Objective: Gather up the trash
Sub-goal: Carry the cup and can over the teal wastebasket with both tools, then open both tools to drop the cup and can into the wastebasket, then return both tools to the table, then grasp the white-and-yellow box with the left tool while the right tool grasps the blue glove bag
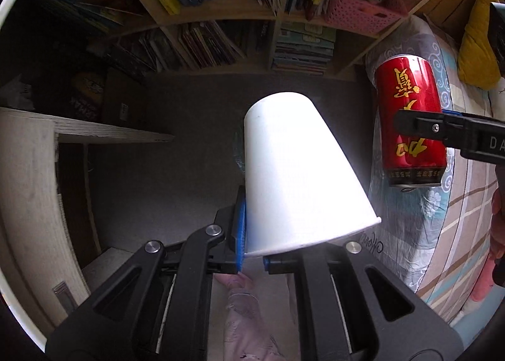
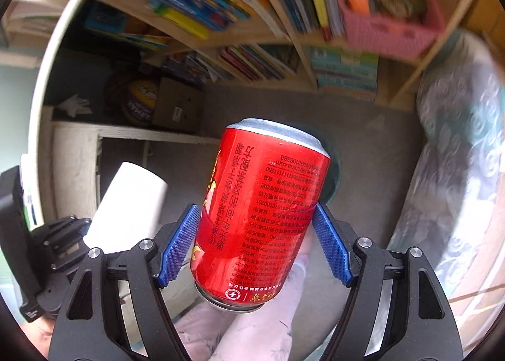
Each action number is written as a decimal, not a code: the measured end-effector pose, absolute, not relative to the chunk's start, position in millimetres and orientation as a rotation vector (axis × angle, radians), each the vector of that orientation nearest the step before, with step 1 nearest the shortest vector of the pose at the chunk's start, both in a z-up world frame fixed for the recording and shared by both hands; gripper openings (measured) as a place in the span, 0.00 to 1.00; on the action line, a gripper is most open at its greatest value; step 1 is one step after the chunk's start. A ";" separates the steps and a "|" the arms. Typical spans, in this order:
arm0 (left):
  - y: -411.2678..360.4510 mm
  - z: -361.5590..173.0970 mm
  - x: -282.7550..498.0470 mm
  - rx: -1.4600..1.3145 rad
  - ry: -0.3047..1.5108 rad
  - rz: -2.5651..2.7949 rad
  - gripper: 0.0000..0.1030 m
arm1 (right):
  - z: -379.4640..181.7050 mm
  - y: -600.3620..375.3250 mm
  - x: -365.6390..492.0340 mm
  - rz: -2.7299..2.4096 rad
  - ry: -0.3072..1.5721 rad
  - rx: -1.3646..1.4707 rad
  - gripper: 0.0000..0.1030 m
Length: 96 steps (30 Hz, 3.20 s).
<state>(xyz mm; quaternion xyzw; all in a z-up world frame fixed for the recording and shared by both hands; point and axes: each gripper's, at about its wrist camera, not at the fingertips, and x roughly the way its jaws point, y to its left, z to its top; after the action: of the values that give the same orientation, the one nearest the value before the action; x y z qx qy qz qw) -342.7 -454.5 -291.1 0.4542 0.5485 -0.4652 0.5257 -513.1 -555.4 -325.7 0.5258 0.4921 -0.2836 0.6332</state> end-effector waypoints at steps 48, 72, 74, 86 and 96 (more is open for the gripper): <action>-360.6 -190.5 -287.4 0.826 1.256 -0.963 0.83 | -229.8 -541.4 -441.4 -0.233 1.050 0.944 0.87; -121.8 -101.1 -115.2 0.522 1.127 -0.470 0.83 | -88.5 -380.1 -148.9 0.354 1.075 0.296 0.87; -111.6 -102.6 -104.4 0.535 1.123 -0.483 0.83 | -83.5 -362.9 -128.3 0.388 1.079 0.223 0.87; -98.3 -124.8 -73.3 0.577 1.151 -0.523 0.84 | -96.2 -301.2 -20.6 0.573 1.130 -0.034 0.87; -113.4 -150.1 -45.0 0.541 1.223 -0.432 0.84 | -127.9 -278.3 53.3 0.741 1.154 -0.203 0.87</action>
<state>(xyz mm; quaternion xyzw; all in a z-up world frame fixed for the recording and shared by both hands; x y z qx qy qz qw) -45.0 -113.4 -150.1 0.2490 0.5624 -0.1986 0.7631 53.3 -278.3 -127.9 -0.0934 0.5320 0.3416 0.7691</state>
